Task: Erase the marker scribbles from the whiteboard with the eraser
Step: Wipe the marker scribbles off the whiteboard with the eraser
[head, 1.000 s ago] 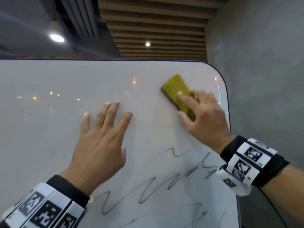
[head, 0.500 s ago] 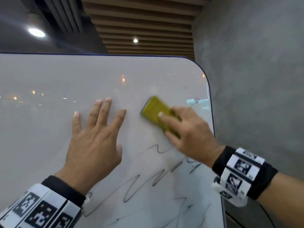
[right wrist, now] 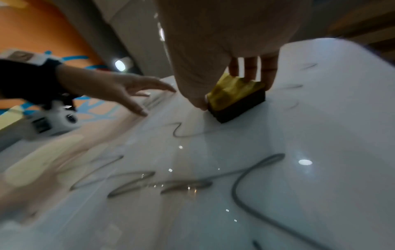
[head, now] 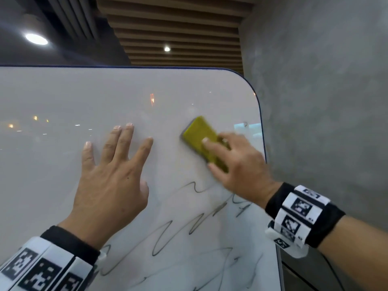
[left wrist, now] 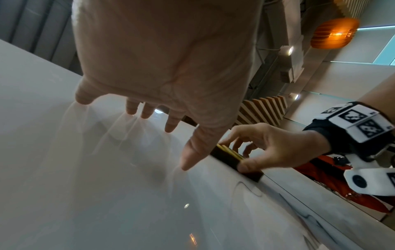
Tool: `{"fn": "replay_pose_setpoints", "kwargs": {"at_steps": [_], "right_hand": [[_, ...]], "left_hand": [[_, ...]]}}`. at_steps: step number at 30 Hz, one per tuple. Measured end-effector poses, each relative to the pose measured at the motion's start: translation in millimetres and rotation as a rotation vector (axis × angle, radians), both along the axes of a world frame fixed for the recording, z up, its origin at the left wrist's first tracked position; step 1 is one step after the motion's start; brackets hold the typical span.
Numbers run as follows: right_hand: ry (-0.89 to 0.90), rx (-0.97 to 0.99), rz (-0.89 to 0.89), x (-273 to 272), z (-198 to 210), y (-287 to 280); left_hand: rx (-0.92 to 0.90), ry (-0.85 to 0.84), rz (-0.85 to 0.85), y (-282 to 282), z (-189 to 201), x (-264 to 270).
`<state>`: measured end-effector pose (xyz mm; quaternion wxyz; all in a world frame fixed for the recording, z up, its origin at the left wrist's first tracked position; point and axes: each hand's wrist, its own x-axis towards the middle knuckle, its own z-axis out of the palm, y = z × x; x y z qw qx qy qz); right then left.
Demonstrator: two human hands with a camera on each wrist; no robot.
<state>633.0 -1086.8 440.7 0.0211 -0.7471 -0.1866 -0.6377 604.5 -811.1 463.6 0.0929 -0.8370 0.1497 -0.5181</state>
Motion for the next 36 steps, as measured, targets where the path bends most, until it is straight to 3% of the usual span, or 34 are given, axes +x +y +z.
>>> {"fn": "replay_pose_setpoints", "kwargs": {"at_steps": [3,8,11,15,17,21,23,28,29,33,36], "right_hand": [[0.020,-0.195,-0.024,-1,-3,-7],[0.077,0.263,-0.024,3,22,-39],[0.103,0.362,-0.045,1,19,-33],[0.067,-0.075,-0.025,-4,-18,-11],[0.085,-0.162,-0.037,-2,-20,-21],[0.088,0.381,-0.016,4,12,-48],[0.110,0.509,-0.043,7,13,-45],[0.074,0.172,-0.020,4,-21,-33],[0.075,0.183,-0.023,6,-19,-41],[0.084,0.555,-0.052,8,-11,-52],[0.045,0.325,-0.051,1,-46,-23]], "left_hand": [[-0.009,-0.016,-0.009,-1,-1,1],[-0.004,-0.010,-0.006,-2,-1,0],[0.024,-0.005,-0.005,-6,0,1],[0.084,0.003,-0.019,-21,5,6],[0.089,0.008,-0.016,-25,8,7],[0.105,0.007,-0.002,-27,6,9],[0.118,0.007,0.000,-26,6,10],[0.138,-0.019,-0.022,-19,5,12],[0.140,-0.023,-0.028,-18,4,12],[0.149,-0.032,-0.041,-14,2,13],[0.147,-0.038,-0.057,-12,0,14]]}}
